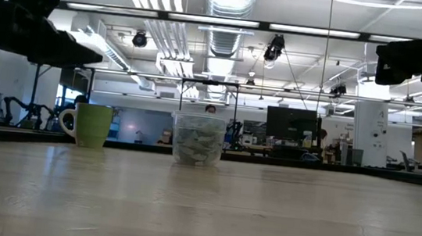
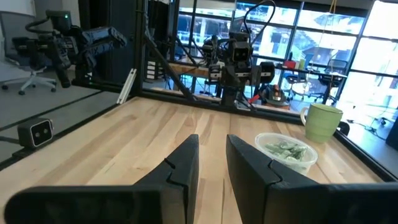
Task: Pick and place Stevia / Truvia into bins
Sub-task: Return to Home Position
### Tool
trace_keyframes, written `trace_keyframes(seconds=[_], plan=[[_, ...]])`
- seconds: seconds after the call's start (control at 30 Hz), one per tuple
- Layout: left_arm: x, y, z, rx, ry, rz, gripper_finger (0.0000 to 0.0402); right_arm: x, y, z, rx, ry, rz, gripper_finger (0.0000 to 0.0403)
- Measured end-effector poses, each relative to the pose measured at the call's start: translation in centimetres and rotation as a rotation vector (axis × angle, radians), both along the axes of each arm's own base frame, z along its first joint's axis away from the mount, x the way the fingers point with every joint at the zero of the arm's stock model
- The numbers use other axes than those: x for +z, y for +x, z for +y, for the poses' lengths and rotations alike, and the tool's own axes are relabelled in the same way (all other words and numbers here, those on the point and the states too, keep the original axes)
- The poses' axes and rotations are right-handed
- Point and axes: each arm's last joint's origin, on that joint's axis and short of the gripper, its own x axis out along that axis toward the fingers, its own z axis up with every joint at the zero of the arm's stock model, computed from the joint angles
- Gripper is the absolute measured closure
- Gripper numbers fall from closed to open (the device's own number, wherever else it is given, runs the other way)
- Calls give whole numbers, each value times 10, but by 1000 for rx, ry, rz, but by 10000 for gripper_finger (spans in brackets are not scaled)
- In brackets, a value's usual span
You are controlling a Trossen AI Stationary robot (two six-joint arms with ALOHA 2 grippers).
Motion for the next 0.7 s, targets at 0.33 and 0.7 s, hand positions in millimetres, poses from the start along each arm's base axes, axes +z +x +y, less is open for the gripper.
trace_keyframes(seconds=[0.33, 0.7], plan=[[-3, 2, 0, 0, 3, 34, 237, 0, 0, 0, 1, 0, 0, 330], [-6, 3, 0, -1, 5, 67, 237, 0, 0, 0, 0, 0, 0, 330]])
